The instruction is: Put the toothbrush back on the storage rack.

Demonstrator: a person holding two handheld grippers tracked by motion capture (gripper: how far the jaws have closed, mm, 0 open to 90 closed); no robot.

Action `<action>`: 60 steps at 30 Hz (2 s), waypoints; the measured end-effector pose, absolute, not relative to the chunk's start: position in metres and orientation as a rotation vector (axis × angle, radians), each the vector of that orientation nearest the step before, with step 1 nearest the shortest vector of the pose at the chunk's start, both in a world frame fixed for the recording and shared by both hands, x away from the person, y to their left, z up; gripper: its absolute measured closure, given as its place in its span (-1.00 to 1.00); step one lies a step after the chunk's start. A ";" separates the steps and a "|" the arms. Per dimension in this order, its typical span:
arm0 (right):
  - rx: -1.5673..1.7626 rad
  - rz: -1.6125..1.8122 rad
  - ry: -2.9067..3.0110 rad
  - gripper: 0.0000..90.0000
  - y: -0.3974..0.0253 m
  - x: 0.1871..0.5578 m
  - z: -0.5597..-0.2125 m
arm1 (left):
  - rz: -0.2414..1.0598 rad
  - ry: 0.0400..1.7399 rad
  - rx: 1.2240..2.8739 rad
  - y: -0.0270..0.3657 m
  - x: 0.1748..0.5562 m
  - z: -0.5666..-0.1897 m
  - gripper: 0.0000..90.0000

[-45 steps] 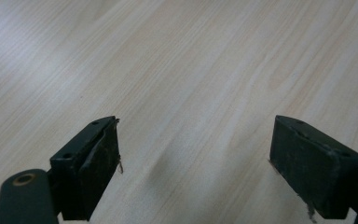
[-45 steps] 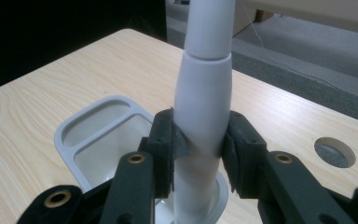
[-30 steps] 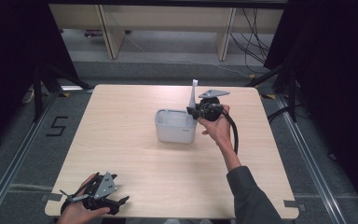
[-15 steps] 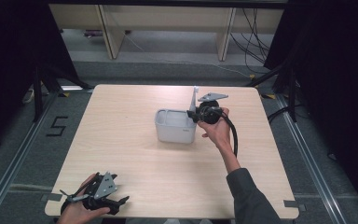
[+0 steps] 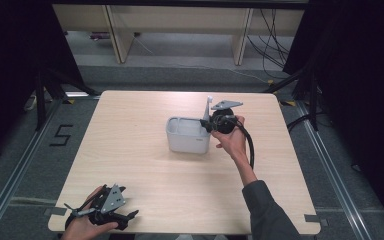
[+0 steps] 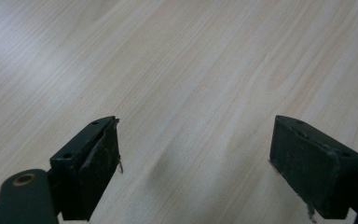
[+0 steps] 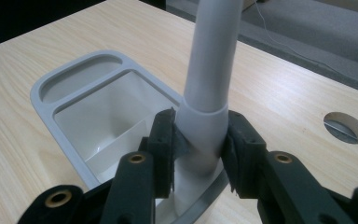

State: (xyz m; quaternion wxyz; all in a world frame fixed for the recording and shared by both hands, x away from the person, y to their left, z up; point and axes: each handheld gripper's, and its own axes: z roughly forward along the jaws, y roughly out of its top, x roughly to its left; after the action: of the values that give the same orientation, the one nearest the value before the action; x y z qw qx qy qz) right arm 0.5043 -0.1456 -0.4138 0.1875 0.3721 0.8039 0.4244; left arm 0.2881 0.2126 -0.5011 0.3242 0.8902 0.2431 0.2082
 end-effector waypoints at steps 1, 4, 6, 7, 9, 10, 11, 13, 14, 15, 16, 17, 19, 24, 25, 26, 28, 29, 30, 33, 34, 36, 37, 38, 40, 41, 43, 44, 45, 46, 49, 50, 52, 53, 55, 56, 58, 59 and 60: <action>1.060 1.195 2.253 0.48 -0.145 0.504 -0.414 | 0.546 0.637 2.320 0.212 0.288 -0.502 -0.66; 1.067 1.197 2.260 0.48 -0.147 0.503 -0.414 | 0.551 0.635 2.321 0.212 0.289 -0.502 -0.66; 1.055 1.221 2.259 0.47 -0.147 0.504 -0.415 | 0.548 0.636 2.319 0.212 0.288 -0.502 -0.66; 1.055 1.221 2.259 0.47 -0.147 0.504 -0.415 | 0.549 0.636 2.321 0.212 0.289 -0.502 -0.66; 1.066 1.252 2.234 0.42 -0.148 0.503 -0.413 | 0.549 0.636 2.320 0.212 0.288 -0.502 -0.66; 1.081 1.241 2.249 0.39 -0.147 0.501 -0.412 | 0.549 0.635 2.321 0.212 0.288 -0.502 -0.66; 1.045 1.236 2.243 0.35 -0.147 0.502 -0.412 | 0.548 0.635 2.320 0.212 0.288 -0.502 -0.66; 1.023 1.243 2.255 0.23 -0.148 0.502 -0.410 | 0.548 0.637 2.321 0.212 0.289 -0.502 -0.66; 1.027 1.229 2.242 0.19 -0.150 0.501 -0.408 | 0.550 0.636 2.321 0.212 0.288 -0.502 -0.66; 1.026 1.233 2.232 0.17 -0.150 0.501 -0.408 | 0.549 0.635 2.321 0.212 0.288 -0.502 -0.66; 1.027 1.248 2.226 0.14 -0.150 0.500 -0.407 | 0.547 0.635 2.320 0.212 0.288 -0.502 -0.66; 1.014 1.254 2.230 0.10 -0.151 0.500 -0.406 | 0.547 0.637 2.320 0.212 0.289 -0.502 -0.66; 1.040 1.258 2.218 0.05 -0.151 0.497 -0.404 | 0.559 0.626 2.338 0.213 0.289 -0.502 -0.66; 1.038 1.261 2.192 -0.03 -0.155 0.497 -0.401 | 0.549 0.637 2.322 0.212 0.289 -0.502 -0.66; 1.046 1.273 2.191 -0.03 -0.155 0.497 -0.401 | 0.547 0.637 2.321 0.212 0.288 -0.502 -0.66; 1.049 1.267 2.203 -0.03 -0.156 0.496 -0.401 | 0.546 0.637 2.321 0.212 0.288 -0.502 -0.66; 1.060 1.270 2.199 -0.04 -0.156 0.496 -0.400 | 0.548 0.636 2.322 0.212 0.289 -0.502 -0.66; 1.045 1.278 2.194 -0.04 -0.157 0.496 -0.400 | 0.548 0.637 2.321 0.212 0.289 -0.502 -0.66; 1.036 1.278 2.195 -0.05 -0.158 0.497 -0.399 | 0.552 0.634 2.327 0.212 0.289 -0.502 -0.66; 1.045 1.284 2.178 -0.08 -0.158 0.496 -0.398 | 0.555 0.630 2.335 0.213 0.289 -0.501 -0.66; 1.042 1.290 2.194 -0.10 -0.159 0.496 -0.398 | 0.558 0.629 2.336 0.213 0.289 -0.501 -0.66; 1.048 1.290 2.184 -0.13 -0.160 0.495 -0.397 | 0.550 0.636 2.321 0.212 0.289 -0.502 -0.66; 1.062 1.291 2.181 -0.15 -0.161 0.494 -0.397 | 0.547 0.636 2.321 0.212 0.289 -0.502 -0.66; 1.074 1.306 2.180 -0.16 -0.161 0.493 -0.396 | 0.547 0.637 2.321 0.212 0.289 -0.502 -0.66; 1.048 1.297 2.174 -0.19 -0.164 0.492 -0.395 | 0.549 0.637 2.320 0.212 0.288 -0.502 -0.66; 1.054 1.310 2.172 -0.20 -0.165 0.491 -0.395 | 0.548 0.637 2.319 0.212 0.288 -0.502 -0.66; 1.036 1.292 2.172 -0.21 -0.168 0.489 -0.393 | 0.558 0.629 2.336 0.213 0.289 -0.501 -0.66; 1.056 1.300 2.172 -0.22 -0.168 0.488 -0.393 | 0.558 0.628 2.336 0.213 0.289 -0.501 -0.66; 1.041 1.301 2.168 -0.22 -0.169 0.487 -0.393 | 0.549 0.636 2.320 0.212 0.288 -0.502 -0.66; 1.056 1.295 2.174 -0.23 -0.170 0.485 -0.393 | 0.548 0.637 2.319 0.212 0.288 -0.502 -0.66; 1.037 1.288 2.169 -0.24 -0.174 0.482 -0.394 | 0.559 0.628 2.336 0.213 0.289 -0.501 -0.66; 1.030 1.292 2.162 -0.24 -0.175 0.481 -0.395 | 0.550 0.637 2.321 0.212 0.288 -0.502 -0.66; 1.044 1.295 2.169 -0.26 -0.178 0.478 -0.394 | 0.554 0.635 2.327 0.212 0.289 -0.502 -0.66; 1.029 1.297 2.165 -0.26 -0.179 0.477 -0.394 | 0.552 0.635 2.322 0.212 0.289 -0.502 -0.66; 1.060 1.318 2.150 -0.27 -0.180 0.473 -0.394 | 0.554 0.634 2.328 0.212 0.289 -0.502 -0.66; 1.048 1.317 2.153 -0.27 -0.181 0.473 -0.394 | 0.555 0.632 2.328 0.212 0.289 -0.502 -0.66; 1.035 1.305 2.164 -0.28 -0.183 0.470 -0.393 | 0.551 0.636 2.322 0.212 0.289 -0.502 -0.66; 1.047 1.322 2.158 -0.29 -0.183 0.468 -0.394 | 0.555 0.637 2.325 0.212 0.289 -0.502 -0.66; 1.029 1.318 2.154 -0.29 -0.185 0.468 -0.393 | 0.557 0.634 2.327 0.212 0.289 -0.502 -0.66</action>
State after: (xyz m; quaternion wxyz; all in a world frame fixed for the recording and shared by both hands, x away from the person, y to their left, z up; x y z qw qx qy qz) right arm 0.4678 -0.1848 -0.3934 0.2058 0.3693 0.7731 0.4729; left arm 0.2886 0.2122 -0.5019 0.3270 0.8885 0.2420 0.2125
